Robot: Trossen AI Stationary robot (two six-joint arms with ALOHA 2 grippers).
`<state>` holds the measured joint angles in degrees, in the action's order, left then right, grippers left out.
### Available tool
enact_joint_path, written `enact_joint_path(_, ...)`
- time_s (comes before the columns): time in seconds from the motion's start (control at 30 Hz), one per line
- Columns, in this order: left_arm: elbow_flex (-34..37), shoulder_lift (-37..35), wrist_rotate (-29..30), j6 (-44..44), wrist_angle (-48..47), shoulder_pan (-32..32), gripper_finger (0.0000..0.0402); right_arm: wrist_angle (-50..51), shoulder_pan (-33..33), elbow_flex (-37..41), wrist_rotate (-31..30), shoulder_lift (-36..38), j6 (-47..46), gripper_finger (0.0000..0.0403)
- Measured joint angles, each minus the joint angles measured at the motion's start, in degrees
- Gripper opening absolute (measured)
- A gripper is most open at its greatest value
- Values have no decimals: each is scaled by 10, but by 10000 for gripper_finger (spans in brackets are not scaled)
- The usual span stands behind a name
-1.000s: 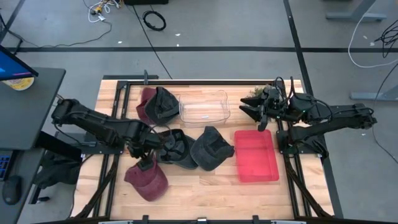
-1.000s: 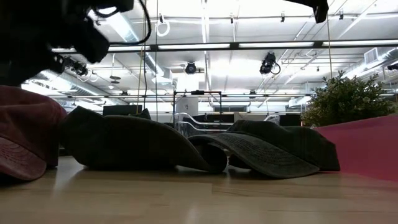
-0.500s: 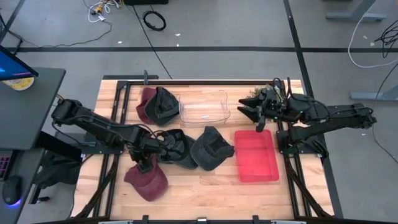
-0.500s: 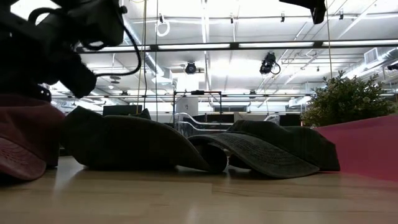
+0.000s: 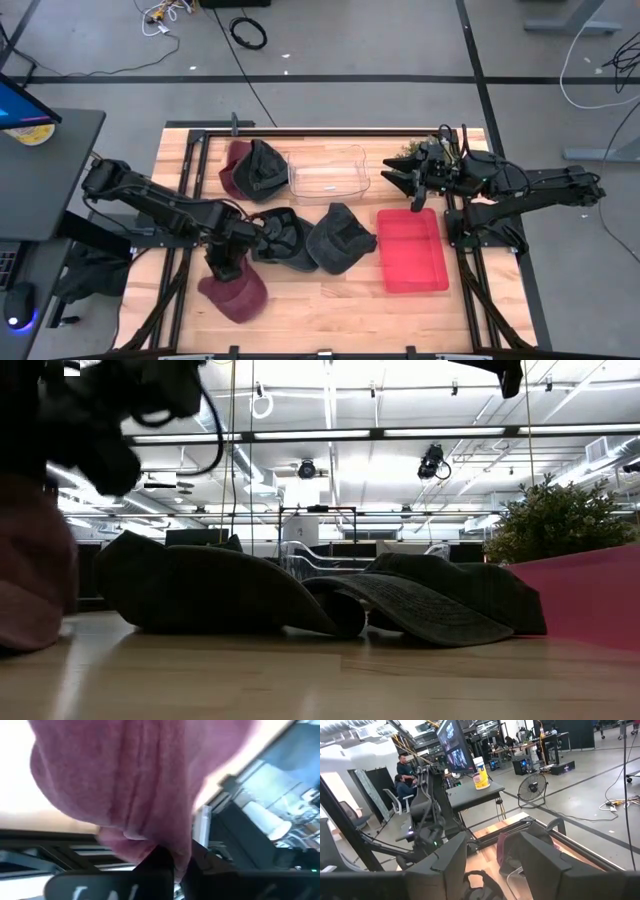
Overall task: Pick & Place hat
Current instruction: Put the bottom red cap into the red bin
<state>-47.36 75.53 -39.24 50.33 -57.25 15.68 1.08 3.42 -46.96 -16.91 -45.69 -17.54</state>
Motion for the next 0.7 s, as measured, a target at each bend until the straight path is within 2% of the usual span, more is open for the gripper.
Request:
enact_joint_path(0.17,-78,-34,3,41,-69,-1,4,-5,0,0,0,0,0,183)
enact_joint_path(0.27,-131,-57,40,85,-90,-1,4,-12,0,0,0,0,0,183)
enact_joint_path(0.37,-185,-80,124,133,-92,-1,3,-16,0,0,-1,0,0,183)
enact_joint_path(0.53,-273,-105,332,166,-88,-1,3,-16,0,0,-1,0,0,183)
enact_joint_path(0.7,-343,-108,415,170,-89,-1,2,-15,0,0,-1,0,0,183)
